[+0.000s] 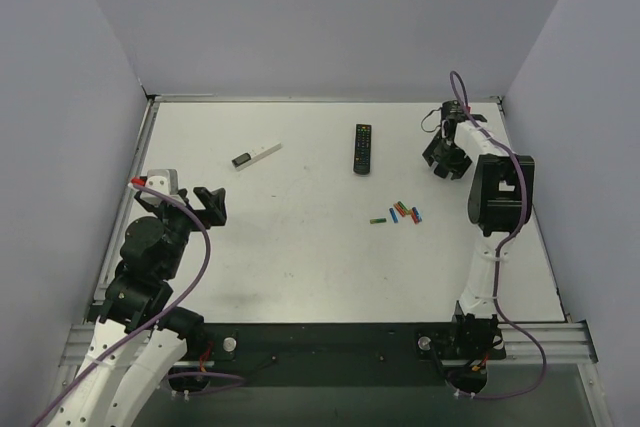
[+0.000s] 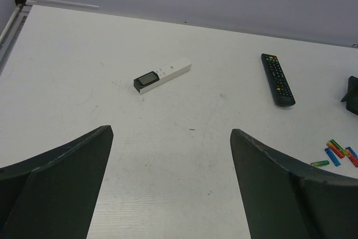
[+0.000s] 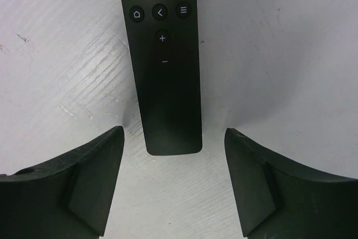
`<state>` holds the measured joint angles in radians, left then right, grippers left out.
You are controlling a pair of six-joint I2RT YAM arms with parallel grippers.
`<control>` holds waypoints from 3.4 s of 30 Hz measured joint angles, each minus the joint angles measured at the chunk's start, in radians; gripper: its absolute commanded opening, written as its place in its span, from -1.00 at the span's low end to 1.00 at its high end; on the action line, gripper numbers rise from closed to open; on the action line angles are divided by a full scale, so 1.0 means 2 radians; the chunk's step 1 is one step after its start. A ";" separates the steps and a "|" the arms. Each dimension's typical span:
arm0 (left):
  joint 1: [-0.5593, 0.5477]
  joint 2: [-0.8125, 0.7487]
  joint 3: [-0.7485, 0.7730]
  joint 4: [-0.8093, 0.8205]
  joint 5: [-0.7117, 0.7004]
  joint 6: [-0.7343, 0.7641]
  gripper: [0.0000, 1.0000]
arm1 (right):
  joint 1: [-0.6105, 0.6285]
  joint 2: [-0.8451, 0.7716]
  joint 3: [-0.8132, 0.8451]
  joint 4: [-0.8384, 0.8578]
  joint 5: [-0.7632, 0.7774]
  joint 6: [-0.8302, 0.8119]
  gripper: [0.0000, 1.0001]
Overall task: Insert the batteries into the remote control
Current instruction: Pick up the remote control from the center of the board.
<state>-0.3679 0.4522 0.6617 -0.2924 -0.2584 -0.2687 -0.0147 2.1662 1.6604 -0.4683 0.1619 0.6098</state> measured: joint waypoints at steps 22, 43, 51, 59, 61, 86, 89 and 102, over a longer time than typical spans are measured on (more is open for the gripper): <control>-0.002 0.001 0.000 -0.002 -0.001 0.000 0.95 | -0.006 0.003 0.001 -0.023 -0.033 -0.017 -0.59; -0.002 0.066 -0.072 0.191 0.231 -0.175 0.95 | 0.214 -0.454 -0.336 0.184 -0.262 -0.046 -0.55; -0.002 0.151 -0.083 0.340 0.327 -0.278 0.95 | 0.327 -0.495 -0.383 0.282 -0.333 -0.040 -0.53; -0.013 0.187 -0.086 0.442 0.371 -0.332 0.95 | 0.381 -0.499 -0.403 0.360 -0.365 -0.028 -0.51; -0.018 0.196 -0.086 0.454 0.373 -0.342 0.95 | 0.390 -0.499 -0.408 0.376 -0.373 -0.025 -0.51; -0.064 0.218 -0.108 0.497 0.317 -0.423 -1.00 | 0.424 -0.494 -0.414 0.433 -0.386 -0.033 0.65; -0.068 0.191 -0.107 0.438 0.270 -0.426 -1.00 | 0.438 -0.513 -0.419 0.412 -0.338 -0.074 0.67; -0.075 0.156 -0.062 0.196 0.150 -0.437 -1.00 | 0.590 -0.502 -0.425 0.404 -0.051 -0.311 0.40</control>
<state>-0.5171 0.7650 0.5373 0.0998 0.0418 -1.1423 1.1645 1.1629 0.8104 0.3389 0.0605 -0.0132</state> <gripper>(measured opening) 0.489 0.756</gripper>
